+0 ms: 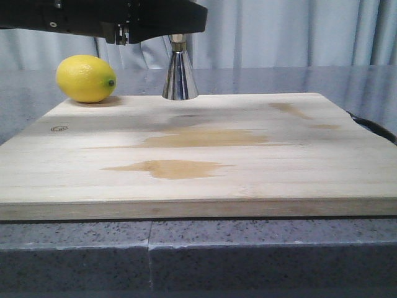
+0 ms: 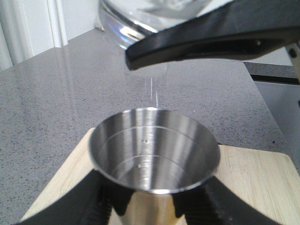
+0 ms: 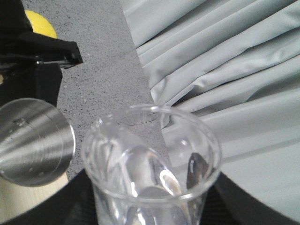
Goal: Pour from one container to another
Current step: 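Move the held beaker above the jigger held by the left gripper, then tilt the beaker with the right gripper, pouring liquid into the jigger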
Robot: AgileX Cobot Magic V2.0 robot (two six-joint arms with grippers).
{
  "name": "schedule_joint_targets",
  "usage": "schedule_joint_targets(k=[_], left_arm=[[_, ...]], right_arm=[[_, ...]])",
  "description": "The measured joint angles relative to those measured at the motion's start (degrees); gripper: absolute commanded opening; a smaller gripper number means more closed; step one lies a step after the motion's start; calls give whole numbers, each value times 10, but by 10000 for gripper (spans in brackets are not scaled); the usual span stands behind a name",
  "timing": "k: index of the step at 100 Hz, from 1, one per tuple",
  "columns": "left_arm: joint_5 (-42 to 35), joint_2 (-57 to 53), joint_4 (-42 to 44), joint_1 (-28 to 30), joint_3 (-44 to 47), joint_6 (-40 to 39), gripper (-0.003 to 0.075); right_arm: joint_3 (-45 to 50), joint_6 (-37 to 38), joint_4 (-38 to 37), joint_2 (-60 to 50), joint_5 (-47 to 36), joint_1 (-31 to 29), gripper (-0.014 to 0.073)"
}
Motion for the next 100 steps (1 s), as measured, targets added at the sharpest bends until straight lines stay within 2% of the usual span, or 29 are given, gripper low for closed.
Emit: schedule_joint_targets(k=[31,100], left_arm=[[0,0,0,0,0,0,283],[0,0,0,0,0,0,283]], right_arm=[[0,0,-58,11,-5,0,288],[0,0,-109,14,-10,0,288]])
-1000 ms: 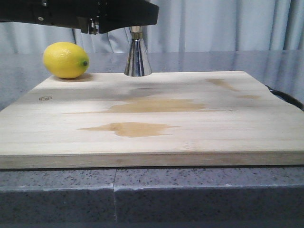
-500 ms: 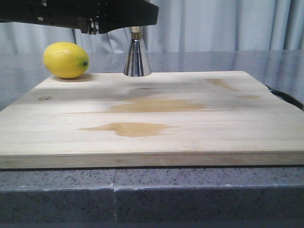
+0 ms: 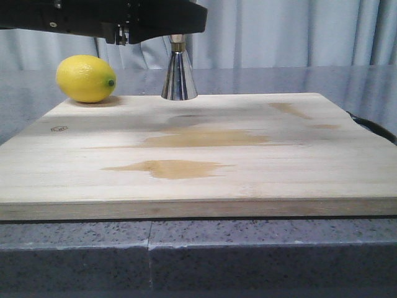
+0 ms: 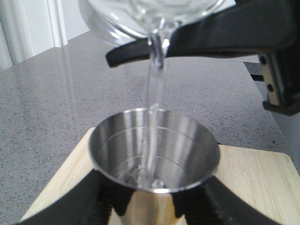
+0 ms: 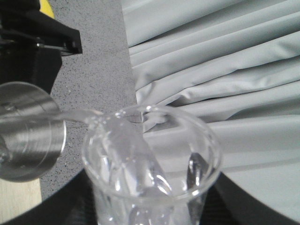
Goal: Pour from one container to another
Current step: 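Tilt the beaker with the right gripper, pouring liquid into the jigger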
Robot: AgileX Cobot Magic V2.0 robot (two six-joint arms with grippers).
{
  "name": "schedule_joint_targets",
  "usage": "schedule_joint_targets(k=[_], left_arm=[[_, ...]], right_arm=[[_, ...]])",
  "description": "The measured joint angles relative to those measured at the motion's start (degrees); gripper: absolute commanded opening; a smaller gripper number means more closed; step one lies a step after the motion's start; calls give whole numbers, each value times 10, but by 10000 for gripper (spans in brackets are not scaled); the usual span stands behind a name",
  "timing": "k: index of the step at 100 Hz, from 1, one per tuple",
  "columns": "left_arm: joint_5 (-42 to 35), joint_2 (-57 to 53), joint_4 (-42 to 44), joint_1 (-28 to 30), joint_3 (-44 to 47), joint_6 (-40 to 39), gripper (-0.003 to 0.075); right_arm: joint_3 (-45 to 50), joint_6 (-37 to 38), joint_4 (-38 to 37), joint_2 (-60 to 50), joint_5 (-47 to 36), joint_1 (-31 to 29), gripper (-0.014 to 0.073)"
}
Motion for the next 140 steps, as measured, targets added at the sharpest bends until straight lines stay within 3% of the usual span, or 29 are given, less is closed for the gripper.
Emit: schedule_joint_targets(k=[140], left_arm=[[0,0,0,0,0,0,283]], right_arm=[[0,-1,-84,0,-4,0,288]])
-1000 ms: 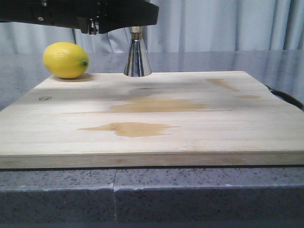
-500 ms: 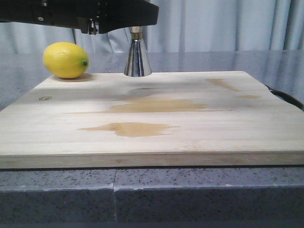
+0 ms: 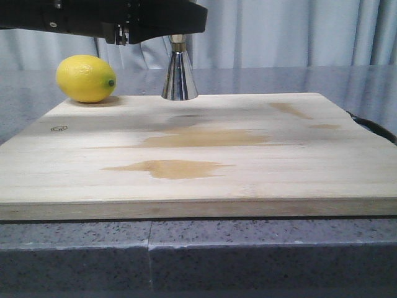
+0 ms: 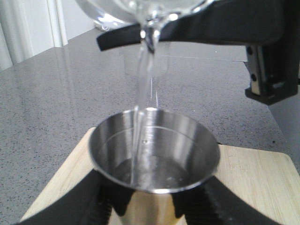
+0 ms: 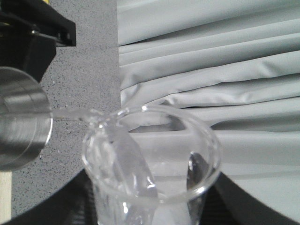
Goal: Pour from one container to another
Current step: 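Tilt the beaker with the right gripper, pouring liquid into the jigger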
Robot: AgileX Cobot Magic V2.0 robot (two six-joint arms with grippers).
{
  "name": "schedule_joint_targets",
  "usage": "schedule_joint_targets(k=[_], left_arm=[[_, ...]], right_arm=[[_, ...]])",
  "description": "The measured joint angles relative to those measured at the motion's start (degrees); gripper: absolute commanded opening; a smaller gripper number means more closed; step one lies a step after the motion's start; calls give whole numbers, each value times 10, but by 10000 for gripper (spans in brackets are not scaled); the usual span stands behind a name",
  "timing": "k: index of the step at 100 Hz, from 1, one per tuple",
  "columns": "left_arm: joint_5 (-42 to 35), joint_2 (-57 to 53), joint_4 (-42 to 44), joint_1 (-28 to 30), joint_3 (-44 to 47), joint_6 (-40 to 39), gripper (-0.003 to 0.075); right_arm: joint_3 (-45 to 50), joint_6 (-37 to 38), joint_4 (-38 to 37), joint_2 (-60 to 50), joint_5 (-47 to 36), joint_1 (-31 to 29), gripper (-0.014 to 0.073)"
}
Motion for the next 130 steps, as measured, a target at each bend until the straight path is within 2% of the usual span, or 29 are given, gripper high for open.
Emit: schedule_joint_targets(k=[96,105,130], left_arm=[[0,0,1,0,0,0,283],[0,0,1,0,0,0,283],[0,0,2,0,0,0,283]], right_arm=[[0,0,-58,0,-4,0,288],[0,7,-31,0,-4,0,288],[0,15,112,0,4,0,288]])
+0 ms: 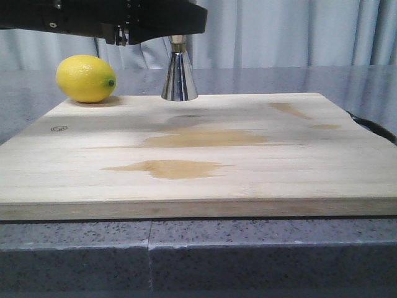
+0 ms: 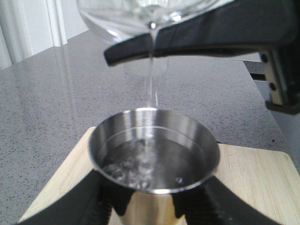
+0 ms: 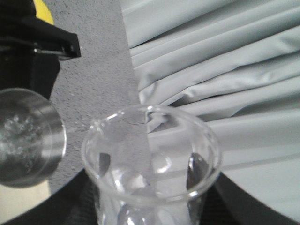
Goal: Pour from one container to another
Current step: 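Tilt the beaker with the right gripper, pouring liquid into the jigger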
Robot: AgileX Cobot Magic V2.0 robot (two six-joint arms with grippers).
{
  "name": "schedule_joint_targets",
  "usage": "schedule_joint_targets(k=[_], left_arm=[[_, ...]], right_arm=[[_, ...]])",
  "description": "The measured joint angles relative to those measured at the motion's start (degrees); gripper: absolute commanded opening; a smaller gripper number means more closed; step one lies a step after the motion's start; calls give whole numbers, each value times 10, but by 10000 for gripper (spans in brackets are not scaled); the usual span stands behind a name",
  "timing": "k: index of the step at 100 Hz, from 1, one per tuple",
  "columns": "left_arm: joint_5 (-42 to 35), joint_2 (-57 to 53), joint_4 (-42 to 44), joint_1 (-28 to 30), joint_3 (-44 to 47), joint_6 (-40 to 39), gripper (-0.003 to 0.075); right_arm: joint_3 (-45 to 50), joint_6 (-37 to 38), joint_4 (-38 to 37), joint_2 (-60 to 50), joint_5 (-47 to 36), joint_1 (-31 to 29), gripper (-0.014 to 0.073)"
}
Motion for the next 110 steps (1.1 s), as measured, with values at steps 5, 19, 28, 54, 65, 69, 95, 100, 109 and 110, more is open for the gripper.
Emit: schedule_joint_targets(k=[5,19,28,54,65,69,95,100,109,110], left_arm=[[0,0,0,0,0,0,283],[0,0,0,0,0,0,283],[0,0,0,0,0,0,283],[0,0,0,0,0,0,283],[0,0,0,0,0,0,283],[0,0,0,0,0,0,283],[0,0,0,0,0,0,283],[0,0,0,0,0,0,283],[0,0,0,0,0,0,283],[0,0,0,0,0,0,283]], right_arm=[[0,0,24,0,2,0,288],[0,1,83,0,17,0,288],[0,26,104,0,35,0,288],[0,189,145,-27,52,-47,288],[11,213,191,-55,47,-91,288],[23,216,209,-66,37,-107,288],[156,220,313,-127,-102,-237,288],[184,221,325,-130,-138,-259,288],[233,222,339,-133,-201,-292,288],[241,222,339,-133,-210,-294,288]])
